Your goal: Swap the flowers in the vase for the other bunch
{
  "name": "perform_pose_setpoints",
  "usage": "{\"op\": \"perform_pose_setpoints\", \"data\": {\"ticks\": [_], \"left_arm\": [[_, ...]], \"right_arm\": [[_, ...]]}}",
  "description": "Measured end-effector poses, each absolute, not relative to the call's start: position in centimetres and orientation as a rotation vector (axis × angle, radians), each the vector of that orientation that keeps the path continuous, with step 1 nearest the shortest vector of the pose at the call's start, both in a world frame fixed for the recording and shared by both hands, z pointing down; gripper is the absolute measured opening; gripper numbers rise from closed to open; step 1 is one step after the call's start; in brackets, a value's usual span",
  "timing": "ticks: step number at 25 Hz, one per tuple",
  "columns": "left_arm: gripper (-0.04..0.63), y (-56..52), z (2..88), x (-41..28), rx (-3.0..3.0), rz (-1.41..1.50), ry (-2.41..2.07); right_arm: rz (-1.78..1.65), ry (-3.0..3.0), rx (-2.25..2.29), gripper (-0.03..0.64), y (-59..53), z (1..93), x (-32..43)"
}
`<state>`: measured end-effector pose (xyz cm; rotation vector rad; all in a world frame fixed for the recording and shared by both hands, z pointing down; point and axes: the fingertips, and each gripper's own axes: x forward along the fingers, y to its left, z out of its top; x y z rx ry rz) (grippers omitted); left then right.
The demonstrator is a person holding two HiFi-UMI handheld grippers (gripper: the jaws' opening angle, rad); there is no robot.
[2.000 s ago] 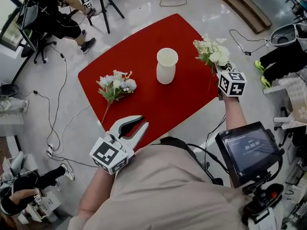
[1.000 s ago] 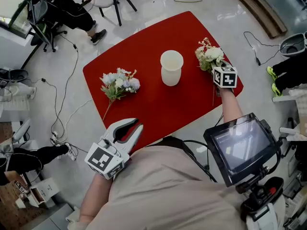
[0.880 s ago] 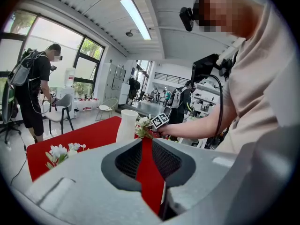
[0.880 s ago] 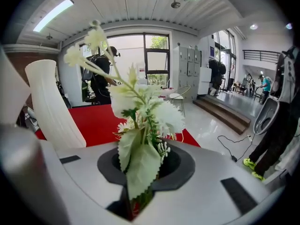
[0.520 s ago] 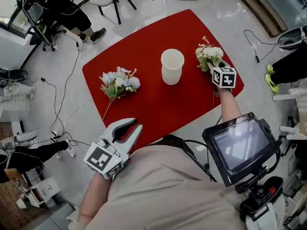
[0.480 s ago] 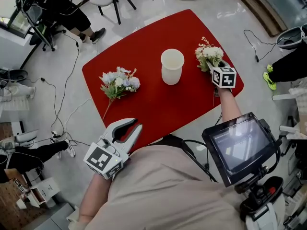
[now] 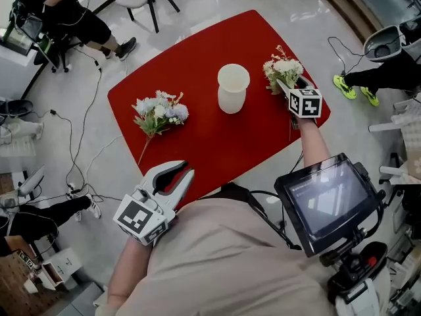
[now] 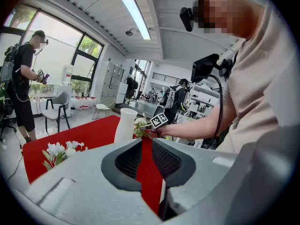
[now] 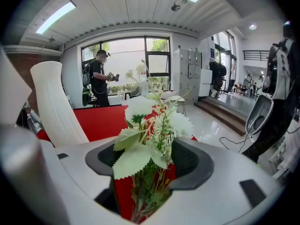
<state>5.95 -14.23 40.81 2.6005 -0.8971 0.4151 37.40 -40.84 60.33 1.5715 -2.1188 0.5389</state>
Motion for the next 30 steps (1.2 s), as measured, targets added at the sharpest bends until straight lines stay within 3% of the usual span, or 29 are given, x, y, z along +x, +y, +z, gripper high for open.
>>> {"op": "perform_pose_setpoints", "data": {"ticks": [22, 30], "left_arm": [[0.06, -10.6, 40.6, 2.4, 2.645, 0.347, -0.804], [0.06, -7.5, 40.1, -0.7, 2.661, 0.317, -0.792]], "right_arm": [[0.488, -2.055, 1.707, 0.313, -34.4, 55.9, 36.7], [0.446, -2.104, 1.723, 0.264, -28.1, 52.0, 31.6]]}}
